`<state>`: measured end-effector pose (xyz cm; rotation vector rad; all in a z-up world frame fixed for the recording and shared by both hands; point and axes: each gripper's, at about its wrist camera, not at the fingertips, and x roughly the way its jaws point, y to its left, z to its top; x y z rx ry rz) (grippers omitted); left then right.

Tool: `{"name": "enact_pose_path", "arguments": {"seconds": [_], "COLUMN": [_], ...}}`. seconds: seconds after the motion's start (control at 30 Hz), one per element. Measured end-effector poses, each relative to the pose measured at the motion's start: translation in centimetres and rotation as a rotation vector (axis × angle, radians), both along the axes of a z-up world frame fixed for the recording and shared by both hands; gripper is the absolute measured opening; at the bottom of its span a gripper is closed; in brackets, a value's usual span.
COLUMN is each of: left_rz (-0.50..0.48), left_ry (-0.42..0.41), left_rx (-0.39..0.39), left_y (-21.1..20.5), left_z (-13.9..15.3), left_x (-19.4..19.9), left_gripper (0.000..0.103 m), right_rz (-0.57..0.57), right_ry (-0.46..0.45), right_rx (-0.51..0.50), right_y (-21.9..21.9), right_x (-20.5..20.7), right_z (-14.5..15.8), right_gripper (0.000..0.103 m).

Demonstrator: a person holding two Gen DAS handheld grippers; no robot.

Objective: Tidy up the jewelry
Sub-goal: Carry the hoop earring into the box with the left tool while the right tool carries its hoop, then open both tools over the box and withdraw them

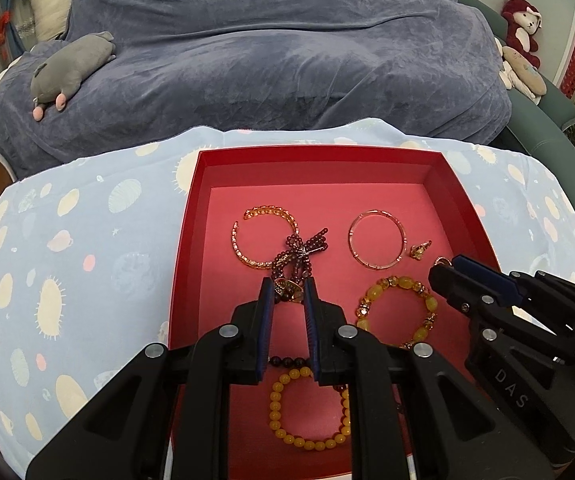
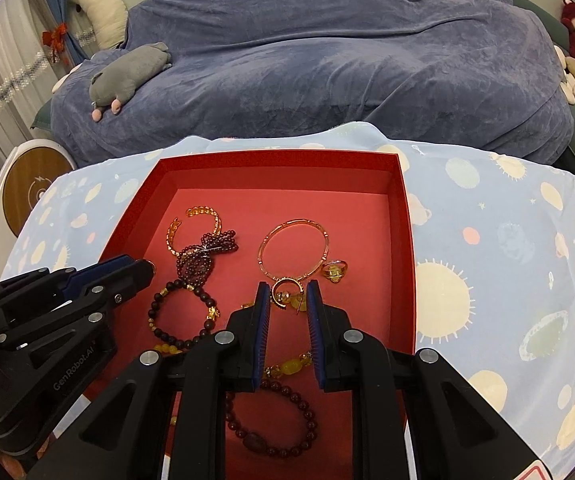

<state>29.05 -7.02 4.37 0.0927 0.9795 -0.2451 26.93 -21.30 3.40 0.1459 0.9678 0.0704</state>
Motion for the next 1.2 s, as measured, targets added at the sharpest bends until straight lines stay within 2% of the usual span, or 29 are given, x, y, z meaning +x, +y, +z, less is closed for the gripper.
{"name": "enact_pose_path", "arguments": {"seconds": [0.4, 0.83, 0.9, 0.93, 0.97, 1.0, 1.07, 1.2], "left_rz": [0.003, -0.004, 0.002, 0.006, 0.013, 0.017, 0.022, 0.02], "left_ry": [0.016, 0.023, 0.014, 0.01, 0.005, 0.0, -0.007, -0.033], "left_rx": [0.02, 0.034, 0.048, 0.05, 0.049, 0.046, 0.053, 0.061], "left_y": [-0.4, -0.8, -0.9, -0.9, -0.7, -0.7, -0.5, -0.3], "left_z": [-1.3, -1.4, -1.2, -1.0, -0.8, -0.5, -0.1, 1.2], "left_x": [0.8, 1.0, 0.9, 0.8, 0.7, 0.5, 0.1, -0.9], "left_gripper": [0.015, 0.015, 0.022, 0.031, 0.036, 0.036, 0.041, 0.047], "right_rz": [-0.002, -0.007, -0.013, -0.014, -0.015, -0.016, -0.017, -0.03], "right_ry": [0.014, 0.017, 0.016, 0.014, 0.012, 0.007, -0.005, -0.017], "right_rx": [-0.004, -0.019, -0.017, -0.017, -0.019, -0.018, -0.007, -0.015], "right_y": [-0.3, 0.2, 0.1, 0.1, 0.1, 0.0, -0.1, 0.0], "right_x": [0.9, 1.1, 1.0, 0.9, 0.8, 0.6, 0.1, -0.9], "right_z": [-0.9, -1.1, -0.8, -0.7, -0.5, -0.2, 0.3, 1.5], "right_gripper": [0.018, 0.018, 0.023, 0.024, 0.027, 0.029, 0.042, 0.044]}}
